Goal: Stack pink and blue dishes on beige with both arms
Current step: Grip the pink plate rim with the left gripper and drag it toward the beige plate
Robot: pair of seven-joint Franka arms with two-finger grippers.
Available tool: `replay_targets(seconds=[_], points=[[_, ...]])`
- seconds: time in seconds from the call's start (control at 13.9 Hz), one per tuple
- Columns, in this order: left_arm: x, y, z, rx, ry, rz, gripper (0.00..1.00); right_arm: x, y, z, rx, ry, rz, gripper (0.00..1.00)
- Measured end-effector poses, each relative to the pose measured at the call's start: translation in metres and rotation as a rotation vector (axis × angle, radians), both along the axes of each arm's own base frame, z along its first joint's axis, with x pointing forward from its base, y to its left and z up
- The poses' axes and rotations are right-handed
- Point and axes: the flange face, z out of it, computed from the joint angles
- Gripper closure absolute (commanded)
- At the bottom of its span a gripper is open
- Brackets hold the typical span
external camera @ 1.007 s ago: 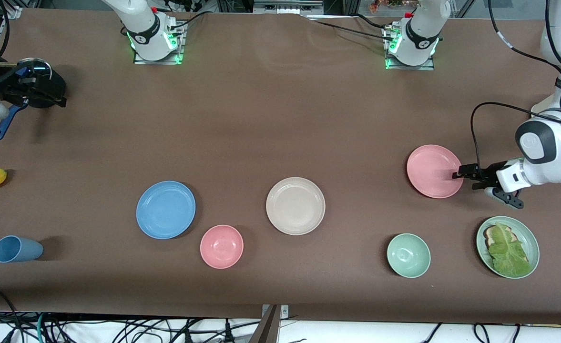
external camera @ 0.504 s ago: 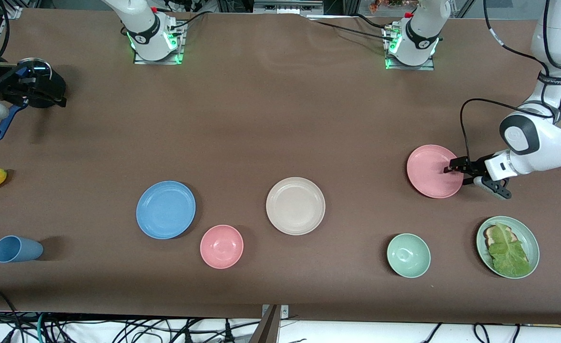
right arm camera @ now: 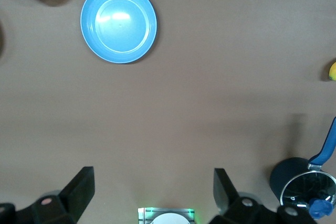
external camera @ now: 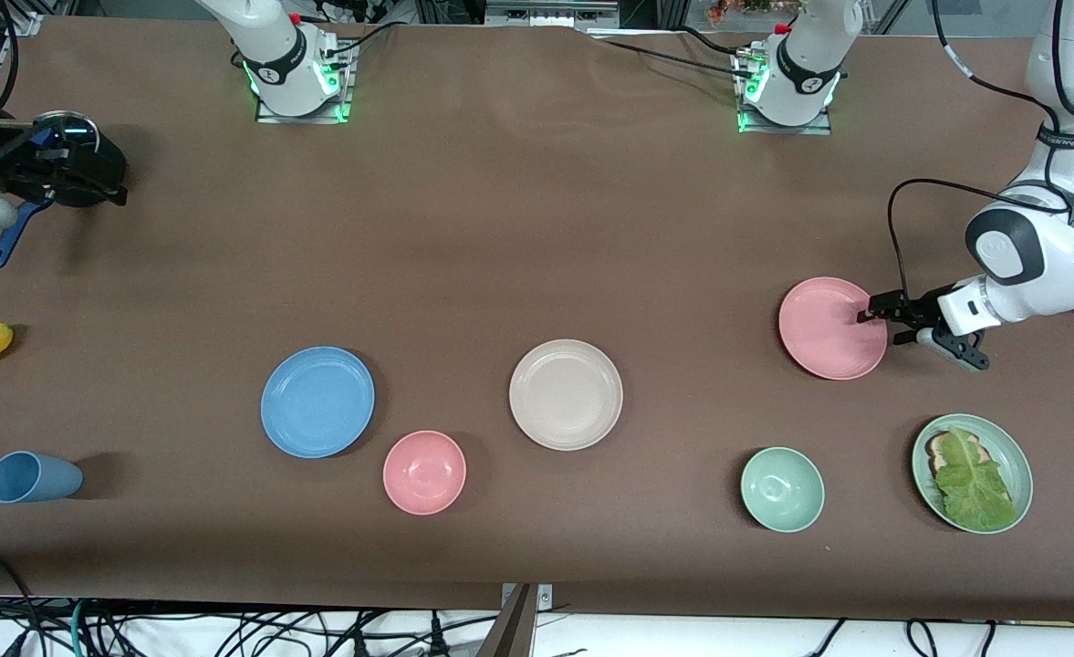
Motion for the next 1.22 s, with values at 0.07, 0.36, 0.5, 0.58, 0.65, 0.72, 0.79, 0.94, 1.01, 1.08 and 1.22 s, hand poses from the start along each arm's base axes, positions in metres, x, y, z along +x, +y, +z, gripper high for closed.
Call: replay_targets(seconds=[0.07,0.36,0.5,0.58,0.65,0.72,0.79,0.94,1.01,1.08,1.22], points=[[-0.006,0.001,-0.003,-0.014,0.008,0.023,0.06,0.000,0.000,0.000,0.000,-0.001,0.000,0.00],[-0.020,0.005,-0.012,-0.049,0.048,0.148,0.10,0.001,0.000,0.001,0.000,-0.009,-0.002,0.00],[-0.020,0.005,-0.012,-0.046,0.065,0.190,0.59,0.001,-0.002,0.001,0.000,-0.011,-0.005,0.00],[-0.020,0.005,-0.012,-0.046,0.068,0.197,0.79,0.001,-0.002,0.001,0.000,-0.011,-0.006,0.00],[-0.020,0.006,-0.011,-0.044,0.070,0.206,0.98,0.001,-0.002,0.001,0.000,-0.011,-0.005,0.00],[-0.020,0.007,-0.010,-0.043,0.072,0.216,1.00,0.001,-0.002,0.001,0.000,-0.011,-0.005,0.00],[-0.021,0.008,-0.010,-0.045,0.080,0.224,1.00,0.001,-0.002,0.001,0.000,-0.011,-0.006,0.00],[-0.024,0.008,-0.011,-0.057,0.100,0.231,1.00,0.001,-0.002,0.001,0.000,-0.011,-0.006,0.00],[-0.024,0.007,-0.011,-0.059,0.104,0.231,1.00,0.001,-0.002,0.001,0.000,-0.011,-0.005,0.00],[-0.024,0.007,-0.011,-0.060,0.105,0.232,1.00,0.001,-0.002,0.001,0.000,-0.011,-0.005,0.00],[-0.024,0.007,-0.009,-0.062,0.106,0.232,1.00,0.001,-0.002,0.001,0.000,-0.011,-0.005,0.00]])
